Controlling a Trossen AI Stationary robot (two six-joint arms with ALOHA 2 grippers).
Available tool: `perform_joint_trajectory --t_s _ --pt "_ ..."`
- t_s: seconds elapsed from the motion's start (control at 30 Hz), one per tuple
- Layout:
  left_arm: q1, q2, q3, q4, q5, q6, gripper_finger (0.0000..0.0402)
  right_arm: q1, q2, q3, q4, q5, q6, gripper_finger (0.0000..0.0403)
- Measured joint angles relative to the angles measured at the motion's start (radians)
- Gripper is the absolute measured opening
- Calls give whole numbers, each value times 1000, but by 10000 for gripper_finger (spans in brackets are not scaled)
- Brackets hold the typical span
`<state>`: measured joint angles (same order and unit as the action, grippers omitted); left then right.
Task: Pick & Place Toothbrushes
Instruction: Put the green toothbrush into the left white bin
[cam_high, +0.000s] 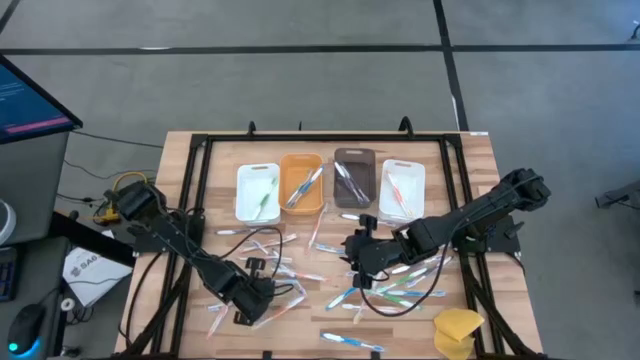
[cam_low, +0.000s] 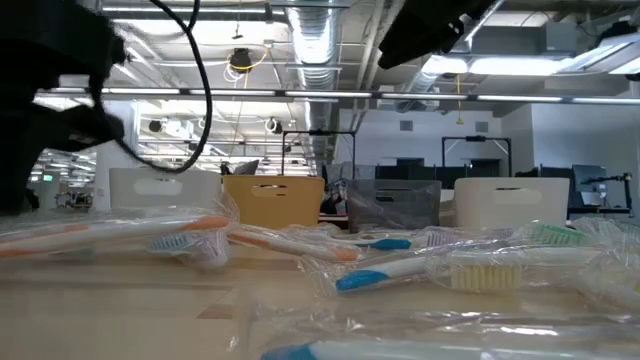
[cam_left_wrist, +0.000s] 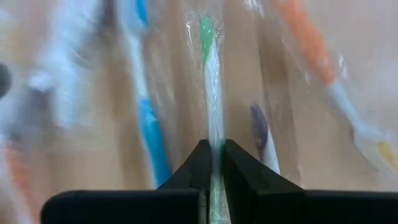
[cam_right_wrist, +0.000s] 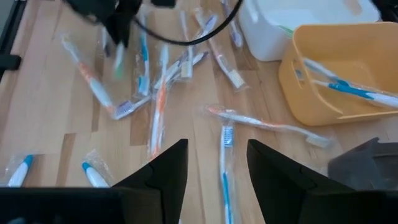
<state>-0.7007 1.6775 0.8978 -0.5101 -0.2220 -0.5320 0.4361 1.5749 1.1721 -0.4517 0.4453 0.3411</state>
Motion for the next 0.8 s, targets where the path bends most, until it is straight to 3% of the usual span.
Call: perform_joint_trajectory --t_s 0.53,0.8 --pt "2 -217 1 -32 -27 -27 12 57 0 -42 44 -3 24 159" --pt "2 -303 3 -26 -122 -1 12 91 0 -42 45 -3 64 159"
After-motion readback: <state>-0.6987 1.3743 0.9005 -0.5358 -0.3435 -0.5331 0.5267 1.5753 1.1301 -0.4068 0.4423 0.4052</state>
